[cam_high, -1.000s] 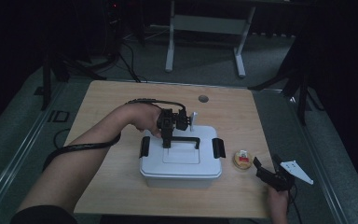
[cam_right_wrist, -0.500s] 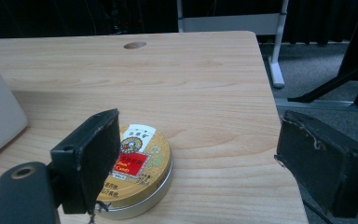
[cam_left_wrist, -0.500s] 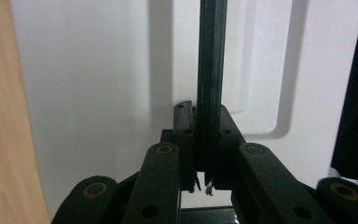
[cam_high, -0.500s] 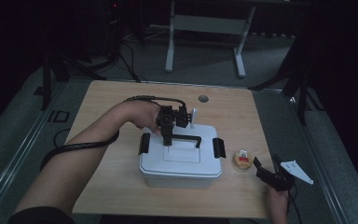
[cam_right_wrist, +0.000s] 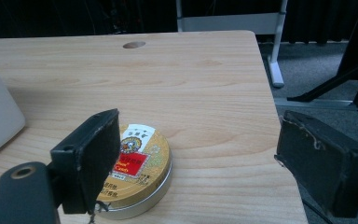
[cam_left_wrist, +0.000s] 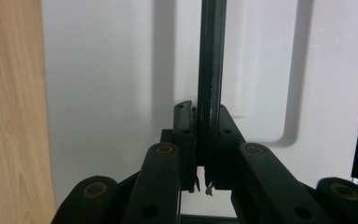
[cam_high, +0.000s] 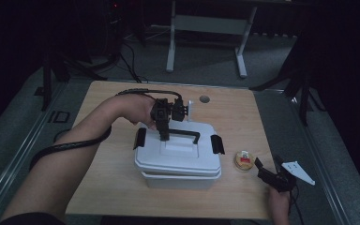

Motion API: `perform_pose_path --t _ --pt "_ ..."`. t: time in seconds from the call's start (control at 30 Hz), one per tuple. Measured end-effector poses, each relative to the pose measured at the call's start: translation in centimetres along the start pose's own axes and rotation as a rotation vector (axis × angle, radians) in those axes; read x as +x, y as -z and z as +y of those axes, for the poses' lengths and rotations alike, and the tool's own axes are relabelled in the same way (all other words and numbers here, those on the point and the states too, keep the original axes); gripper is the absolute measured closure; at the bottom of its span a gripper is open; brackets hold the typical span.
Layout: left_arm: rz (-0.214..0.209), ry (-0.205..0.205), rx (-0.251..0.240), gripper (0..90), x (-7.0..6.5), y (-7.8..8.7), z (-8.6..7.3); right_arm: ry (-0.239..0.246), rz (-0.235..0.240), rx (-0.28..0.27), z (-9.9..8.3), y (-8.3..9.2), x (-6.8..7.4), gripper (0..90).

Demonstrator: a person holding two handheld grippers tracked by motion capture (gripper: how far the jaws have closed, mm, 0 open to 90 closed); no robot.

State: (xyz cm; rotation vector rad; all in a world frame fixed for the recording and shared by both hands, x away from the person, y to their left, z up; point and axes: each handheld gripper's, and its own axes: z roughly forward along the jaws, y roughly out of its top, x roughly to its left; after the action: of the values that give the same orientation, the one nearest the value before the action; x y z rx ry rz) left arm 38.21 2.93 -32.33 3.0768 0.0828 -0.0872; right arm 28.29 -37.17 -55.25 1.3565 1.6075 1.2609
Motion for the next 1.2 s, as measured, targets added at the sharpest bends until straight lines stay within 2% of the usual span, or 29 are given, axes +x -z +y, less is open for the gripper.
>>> perform_pose_path --t 0.5,0.83,0.87,1.03,1.07,1.1,1.2 --pt "0.049 0.065 -0.023 83.7 -0.2 2.2 -4.8 0.005 -0.006 0.007 0.0 -0.1 0.1 13.2" --pt "0.063 0.155 -0.008 83.7 -0.4 3.8 -9.0 0.011 -0.008 0.010 0.0 -0.1 0.1 13.2" --pt "0.063 0.155 -0.008 83.8 -0.4 3.8 -9.0 0.011 -0.008 0.010 0.0 -0.1 0.1 13.2" --pt "0.081 0.221 -0.023 83.7 -0.7 4.8 -12.3 0.010 -0.009 0.012 0.0 -0.1 0.2 13.2" --pt "0.081 0.221 -0.023 83.7 -0.7 4.8 -12.3 0.010 -0.009 0.012 0.0 -0.1 0.2 13.2" --pt "0.087 0.245 -0.030 83.7 -0.8 5.2 -13.3 0.010 -0.010 0.013 0.0 -0.1 0.2 13.2" --pt "0.095 0.284 -0.041 83.7 -1.1 5.7 -15.3 0.013 -0.012 0.015 0.0 -0.1 0.2 13.5"
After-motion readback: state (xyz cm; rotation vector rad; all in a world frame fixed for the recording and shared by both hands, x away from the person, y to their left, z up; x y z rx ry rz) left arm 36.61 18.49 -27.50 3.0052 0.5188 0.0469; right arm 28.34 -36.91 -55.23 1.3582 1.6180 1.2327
